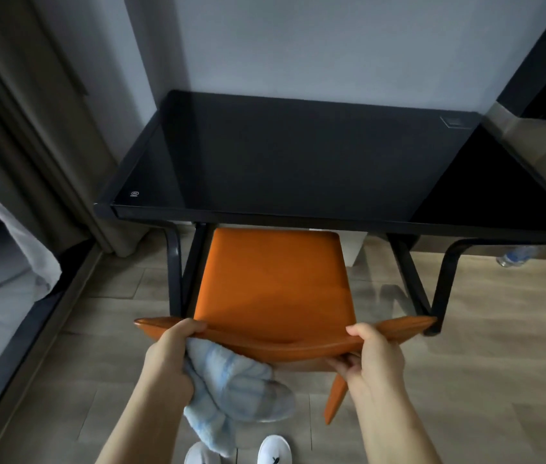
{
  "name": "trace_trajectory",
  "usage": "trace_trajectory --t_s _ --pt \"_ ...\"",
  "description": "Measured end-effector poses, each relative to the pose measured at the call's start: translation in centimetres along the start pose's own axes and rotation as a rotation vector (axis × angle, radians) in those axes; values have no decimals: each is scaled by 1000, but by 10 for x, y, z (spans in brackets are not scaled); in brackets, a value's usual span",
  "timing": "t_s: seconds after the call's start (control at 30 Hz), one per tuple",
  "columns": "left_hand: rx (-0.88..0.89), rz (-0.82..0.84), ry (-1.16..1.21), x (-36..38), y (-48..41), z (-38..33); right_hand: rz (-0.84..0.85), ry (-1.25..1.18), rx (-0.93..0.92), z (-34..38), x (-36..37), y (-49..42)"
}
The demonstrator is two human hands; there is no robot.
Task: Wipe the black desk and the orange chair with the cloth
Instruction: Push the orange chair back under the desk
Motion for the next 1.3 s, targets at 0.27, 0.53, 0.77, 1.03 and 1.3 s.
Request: trace_trajectory --t_s 0.27,0.53,0.77,1.03,1.3 --pt "65 -77 8 -7 -37 -22 35 13 70 -17 34 -34" --pt "122 -109 -11 -10 -65 -42 51 -52 104 -39 52 -55" --pt "126 -102 -36 -1 -80 -30 60 -42 128 -45 47 -79" --pt "144 -63 3 15 -91 -47 72 -37 152 -38 64 -98" --pt "149 -32 -6 31 -125 -88 83 -45 151 -33 108 -123"
Point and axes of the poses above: each hand's wrist, its own y-axis away from the middle knuckle, its own x-axis out of the palm, z = x × y, the point moved 3 cm from there along -y, towards the middle knuckle, and after that the axes turned 13 degrees about -y, right-handed, at the moved point
